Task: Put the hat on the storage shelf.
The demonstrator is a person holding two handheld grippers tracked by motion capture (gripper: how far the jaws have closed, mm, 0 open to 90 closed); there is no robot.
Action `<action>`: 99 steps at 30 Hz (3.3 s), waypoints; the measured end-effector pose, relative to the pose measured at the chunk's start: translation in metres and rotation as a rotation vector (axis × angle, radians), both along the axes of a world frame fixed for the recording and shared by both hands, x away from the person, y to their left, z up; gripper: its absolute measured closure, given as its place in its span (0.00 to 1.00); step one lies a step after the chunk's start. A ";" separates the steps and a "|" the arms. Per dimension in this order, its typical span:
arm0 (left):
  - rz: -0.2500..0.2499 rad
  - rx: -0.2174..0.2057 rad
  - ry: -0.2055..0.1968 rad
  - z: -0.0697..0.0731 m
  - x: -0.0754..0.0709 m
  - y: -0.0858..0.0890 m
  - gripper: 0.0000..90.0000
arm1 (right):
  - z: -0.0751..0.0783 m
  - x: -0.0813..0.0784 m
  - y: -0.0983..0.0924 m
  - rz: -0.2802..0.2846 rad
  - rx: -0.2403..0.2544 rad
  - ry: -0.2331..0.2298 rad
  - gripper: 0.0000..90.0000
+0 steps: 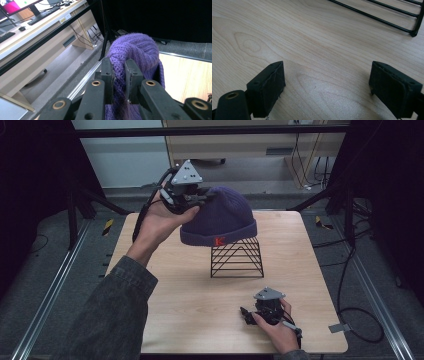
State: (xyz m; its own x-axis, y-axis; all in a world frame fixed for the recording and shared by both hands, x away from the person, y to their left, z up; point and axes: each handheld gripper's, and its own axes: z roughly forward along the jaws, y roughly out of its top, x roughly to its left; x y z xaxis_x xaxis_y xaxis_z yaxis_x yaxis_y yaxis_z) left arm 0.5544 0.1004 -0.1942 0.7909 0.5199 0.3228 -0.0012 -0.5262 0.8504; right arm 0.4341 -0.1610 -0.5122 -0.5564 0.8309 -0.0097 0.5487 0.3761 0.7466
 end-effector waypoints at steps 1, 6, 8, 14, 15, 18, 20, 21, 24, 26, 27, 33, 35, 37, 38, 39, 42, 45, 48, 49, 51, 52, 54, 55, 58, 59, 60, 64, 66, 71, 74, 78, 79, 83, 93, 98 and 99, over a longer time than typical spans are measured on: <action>-0.002 0.000 -0.001 -0.001 0.000 -0.002 0.89 | 0.000 0.000 0.000 0.000 0.000 0.000 0.15; -0.011 0.017 -0.004 -0.005 0.002 -0.013 0.89 | 0.000 0.000 0.000 -0.001 -0.001 0.000 0.15; -0.015 0.022 -0.005 -0.006 0.003 -0.016 0.89 | 0.000 0.000 0.000 -0.001 -0.001 0.000 0.15; -0.020 0.026 -0.002 -0.009 0.007 -0.022 0.88 | 0.000 0.000 0.000 -0.001 -0.003 -0.001 0.15; -0.020 0.027 -0.004 -0.010 0.008 -0.024 0.88 | 0.000 0.000 0.000 0.001 0.000 -0.003 0.15; -0.018 0.032 0.000 -0.012 0.010 -0.027 0.88 | 0.000 0.000 0.000 0.000 0.000 -0.003 0.15; -0.021 0.037 0.002 -0.014 0.012 -0.030 0.88 | 0.000 0.000 0.000 0.001 0.000 -0.003 0.15; -0.022 0.047 -0.002 -0.014 0.013 -0.031 0.88 | 0.000 0.000 0.000 0.000 0.000 -0.002 0.15; -0.025 0.050 0.004 -0.017 0.014 -0.034 0.88 | 0.000 0.000 0.000 0.001 0.000 -0.003 0.15; -0.028 0.057 0.005 -0.020 0.015 -0.037 0.88 | 0.000 0.000 0.000 0.001 0.000 -0.003 0.15; -0.030 0.061 0.004 -0.021 0.016 -0.038 0.88 | 0.000 0.000 0.000 0.001 0.000 -0.002 0.15; -0.034 0.063 0.015 -0.027 0.017 -0.041 0.88 | 0.000 0.000 0.000 0.000 0.001 -0.001 0.15; -0.034 0.057 0.018 -0.028 0.017 -0.042 0.88 | 0.000 0.000 0.000 0.000 0.001 -0.001 0.15; -0.035 0.056 0.018 -0.029 0.017 -0.042 0.88 | 0.000 0.000 0.000 -0.001 0.002 -0.001 0.15; -0.035 0.055 0.018 -0.029 0.017 -0.042 0.88 | 0.000 0.000 0.000 -0.001 0.001 -0.001 0.15; -0.036 0.054 0.016 -0.029 0.017 -0.042 0.88 | 0.000 0.000 0.000 0.000 0.001 -0.001 0.15; -0.036 0.059 0.017 -0.029 0.017 -0.043 0.88 | 0.000 0.000 0.000 -0.001 0.000 -0.002 0.15; -0.038 0.059 0.016 -0.030 0.017 -0.044 0.88 | 0.000 0.000 -0.001 -0.004 0.003 -0.004 0.17; -0.040 0.049 0.016 -0.029 0.016 -0.044 0.88 | 0.000 -0.002 -0.004 -0.022 0.012 -0.011 0.22; -0.043 0.053 0.016 -0.029 0.016 -0.045 0.88 | 0.000 -0.003 -0.004 -0.021 0.011 -0.009 0.22; -0.047 0.056 0.014 -0.030 0.016 -0.046 0.88 | 0.000 -0.004 -0.006 -0.016 0.006 -0.013 0.22; -0.047 0.061 0.017 -0.031 0.016 -0.047 0.88 | 0.000 -0.004 -0.006 -0.014 0.006 -0.013 0.22; -0.048 0.063 0.017 -0.033 0.016 -0.049 0.88 | 0.000 -0.004 -0.006 -0.015 0.005 -0.013 0.21; -0.049 0.058 0.018 -0.035 0.016 -0.050 0.88 | 0.000 -0.004 -0.006 -0.015 0.005 -0.013 0.21; -0.051 0.075 0.027 -0.039 0.018 -0.053 0.88 | 0.000 -0.004 -0.005 -0.017 0.011 -0.006 0.21; -0.053 0.076 0.028 -0.040 0.018 -0.054 0.88 | 0.000 -0.004 -0.006 -0.014 0.009 -0.009 0.21; -0.056 0.074 0.028 -0.042 0.018 -0.055 0.88 | 0.000 -0.004 -0.006 -0.013 0.012 -0.008 0.21; -0.055 0.082 0.033 -0.047 0.020 -0.057 0.88 | 0.000 -0.004 -0.006 -0.014 0.011 -0.004 0.21; -0.057 0.085 0.046 -0.054 0.021 -0.059 0.88 | 0.000 -0.004 -0.006 -0.014 0.010 -0.004 0.21; -0.070 0.101 0.059 -0.065 0.021 -0.063 0.88 | 0.000 -0.004 -0.005 -0.015 0.011 -0.004 0.21; -0.071 0.102 0.067 -0.071 0.021 -0.064 0.88 | 0.000 -0.004 -0.005 -0.014 0.010 -0.003 0.21; -0.075 0.120 0.080 -0.078 0.021 -0.065 0.88 | 0.000 -0.004 -0.005 -0.013 0.012 -0.003 0.21; -0.077 0.120 0.082 -0.079 0.021 -0.065 0.88 | 0.000 -0.004 -0.005 -0.014 0.010 -0.004 0.21; -0.082 0.129 0.095 -0.086 0.020 -0.067 0.88 | 0.000 -0.004 -0.005 -0.014 0.012 -0.003 0.21; -0.085 0.135 0.126 -0.104 0.020 -0.069 0.88 | 0.000 -0.004 -0.005 -0.014 0.010 -0.003 0.21; -0.089 0.153 0.136 -0.112 0.020 -0.069 0.88 | 0.000 -0.004 -0.005 -0.014 0.012 -0.002 0.21; -0.089 0.149 0.138 -0.113 0.020 -0.069 0.88 | 0.000 -0.004 -0.005 -0.014 0.012 -0.003 0.21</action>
State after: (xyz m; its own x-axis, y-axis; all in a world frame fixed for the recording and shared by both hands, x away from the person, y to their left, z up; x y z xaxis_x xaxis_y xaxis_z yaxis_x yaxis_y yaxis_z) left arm 0.5743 0.0316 -0.3071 0.8735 0.4007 0.2765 0.0578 -0.6494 0.7583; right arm 0.4302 -0.1664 -0.5118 -0.5450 0.8385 -0.0010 0.5518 0.3595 0.7525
